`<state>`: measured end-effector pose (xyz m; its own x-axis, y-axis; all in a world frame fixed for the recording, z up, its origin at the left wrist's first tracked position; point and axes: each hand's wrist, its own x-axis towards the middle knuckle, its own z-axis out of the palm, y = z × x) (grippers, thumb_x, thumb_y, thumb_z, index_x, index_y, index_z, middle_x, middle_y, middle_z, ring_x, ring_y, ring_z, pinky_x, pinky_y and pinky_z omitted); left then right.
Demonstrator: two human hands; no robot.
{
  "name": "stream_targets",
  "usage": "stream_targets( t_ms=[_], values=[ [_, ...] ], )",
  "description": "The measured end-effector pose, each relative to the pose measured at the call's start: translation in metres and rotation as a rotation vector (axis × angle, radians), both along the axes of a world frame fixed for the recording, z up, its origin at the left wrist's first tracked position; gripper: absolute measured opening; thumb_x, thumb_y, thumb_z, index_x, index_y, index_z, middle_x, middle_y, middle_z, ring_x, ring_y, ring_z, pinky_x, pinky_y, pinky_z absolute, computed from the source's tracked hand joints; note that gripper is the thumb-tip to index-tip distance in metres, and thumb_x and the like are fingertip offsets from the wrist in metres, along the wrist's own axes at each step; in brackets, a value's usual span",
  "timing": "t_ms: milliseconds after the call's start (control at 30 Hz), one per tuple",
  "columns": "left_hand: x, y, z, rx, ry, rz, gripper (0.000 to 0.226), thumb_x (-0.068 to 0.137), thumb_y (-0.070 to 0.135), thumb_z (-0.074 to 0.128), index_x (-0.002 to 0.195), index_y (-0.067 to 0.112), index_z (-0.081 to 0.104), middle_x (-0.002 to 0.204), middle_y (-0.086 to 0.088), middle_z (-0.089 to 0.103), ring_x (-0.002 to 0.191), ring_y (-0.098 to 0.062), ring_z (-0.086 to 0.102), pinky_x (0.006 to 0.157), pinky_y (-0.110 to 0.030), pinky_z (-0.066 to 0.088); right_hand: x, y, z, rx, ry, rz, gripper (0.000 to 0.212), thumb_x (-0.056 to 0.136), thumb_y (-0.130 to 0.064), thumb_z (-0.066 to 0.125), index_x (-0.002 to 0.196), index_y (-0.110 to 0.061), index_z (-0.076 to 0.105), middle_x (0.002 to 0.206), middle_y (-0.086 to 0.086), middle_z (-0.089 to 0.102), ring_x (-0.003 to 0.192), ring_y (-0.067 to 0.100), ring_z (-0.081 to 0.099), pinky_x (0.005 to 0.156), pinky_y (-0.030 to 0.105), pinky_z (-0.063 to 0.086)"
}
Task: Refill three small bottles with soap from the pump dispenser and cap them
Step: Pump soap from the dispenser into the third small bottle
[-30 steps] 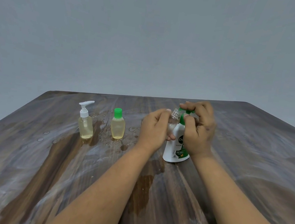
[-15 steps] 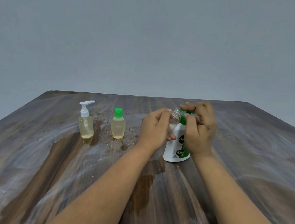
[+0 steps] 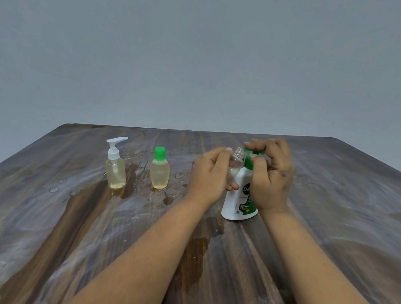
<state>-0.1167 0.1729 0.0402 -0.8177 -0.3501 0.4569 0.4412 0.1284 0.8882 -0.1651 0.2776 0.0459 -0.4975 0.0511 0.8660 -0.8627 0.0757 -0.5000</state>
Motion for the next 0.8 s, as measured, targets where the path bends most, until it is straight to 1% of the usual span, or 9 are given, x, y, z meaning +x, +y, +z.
stream_targets(
  t_ms=[100,167,233,300,400,500,567,700,800],
  values=[
    [0.0015,0.0006,0.0013,0.006,0.015,-0.011,0.035,0.097,0.029,0.042,0.071,0.018,0.063,0.056,-0.003,0.063,0.044,-0.019,0.06,0.042,-0.021,0.044,0.0004,0.0012,-0.0005,0.037,0.038,-0.022,0.032,0.078,-0.017,0.044,0.094,-0.007,0.069,0.096,0.005,0.058,0.09,-0.005,0.053,0.076,0.013,0.043],
    [0.0016,0.0008,0.0014,0.007,0.014,-0.011,0.035,0.097,0.029,0.042,0.07,0.021,0.063,0.056,-0.002,0.063,0.044,-0.019,0.06,0.042,-0.021,0.044,0.0003,0.0024,-0.0005,0.043,0.05,-0.022,0.033,0.078,-0.017,0.044,0.097,-0.006,0.069,0.098,0.002,0.057,0.092,-0.005,0.053,0.077,0.013,0.042],
    [0.0014,0.0008,0.0012,0.005,0.009,-0.006,0.035,0.097,0.029,0.042,0.071,0.019,0.063,0.055,-0.002,0.063,0.044,-0.02,0.06,0.042,-0.021,0.044,0.0004,0.003,0.0002,0.032,0.037,-0.008,0.033,0.078,-0.017,0.044,0.096,-0.006,0.069,0.097,0.0,0.057,0.09,-0.003,0.054,0.076,0.015,0.043],
    [0.001,0.0007,0.0012,0.007,0.004,-0.008,0.035,0.098,0.029,0.042,0.072,0.018,0.063,0.056,-0.001,0.063,0.044,-0.02,0.06,0.042,-0.022,0.045,0.0001,0.0024,0.0007,0.024,0.024,-0.001,0.032,0.078,-0.017,0.044,0.094,-0.005,0.069,0.096,0.001,0.058,0.089,0.0,0.056,0.075,0.016,0.045],
    [0.0006,0.0004,0.0013,0.006,0.001,-0.004,0.034,0.096,0.032,0.043,0.073,0.015,0.063,0.057,-0.003,0.063,0.045,-0.022,0.06,0.042,-0.022,0.044,-0.0008,0.0008,-0.0004,0.025,0.019,-0.011,0.032,0.078,-0.016,0.043,0.09,-0.006,0.071,0.094,0.004,0.06,0.088,-0.004,0.055,0.074,0.013,0.044],
    [0.0002,0.0002,0.0009,0.002,0.0,-0.008,0.034,0.098,0.029,0.042,0.076,0.014,0.063,0.058,-0.003,0.063,0.045,-0.022,0.06,0.042,-0.023,0.044,-0.0015,-0.0001,-0.0006,0.014,-0.003,-0.016,0.029,0.077,-0.014,0.044,0.085,-0.007,0.071,0.092,0.002,0.059,0.088,-0.006,0.055,0.073,0.01,0.043],
    [0.0004,0.0001,0.001,0.004,-0.005,-0.006,0.034,0.097,0.029,0.042,0.075,0.014,0.063,0.058,-0.003,0.062,0.046,-0.022,0.06,0.043,-0.023,0.045,-0.0012,-0.0001,-0.0001,0.015,-0.004,-0.013,0.028,0.078,-0.014,0.044,0.086,-0.007,0.07,0.092,0.002,0.059,0.088,-0.005,0.055,0.074,0.01,0.043],
    [0.0006,0.0,0.0009,0.002,-0.006,0.002,0.034,0.098,0.028,0.042,0.077,0.013,0.064,0.061,-0.005,0.064,0.046,-0.022,0.06,0.043,-0.022,0.044,-0.0001,0.0018,0.0001,0.043,0.032,-0.018,0.032,0.078,-0.014,0.044,0.096,-0.007,0.07,0.098,0.003,0.059,0.091,-0.001,0.056,0.077,0.014,0.044],
    [-0.0001,-0.0003,0.0005,-0.003,-0.013,0.014,0.036,0.099,0.027,0.042,0.079,0.008,0.064,0.06,-0.005,0.063,0.046,-0.022,0.06,0.043,-0.023,0.044,0.0,0.0026,0.0013,0.029,0.013,-0.003,0.031,0.078,-0.013,0.045,0.095,-0.008,0.07,0.097,0.005,0.061,0.091,-0.001,0.057,0.077,0.013,0.043]
  ],
)
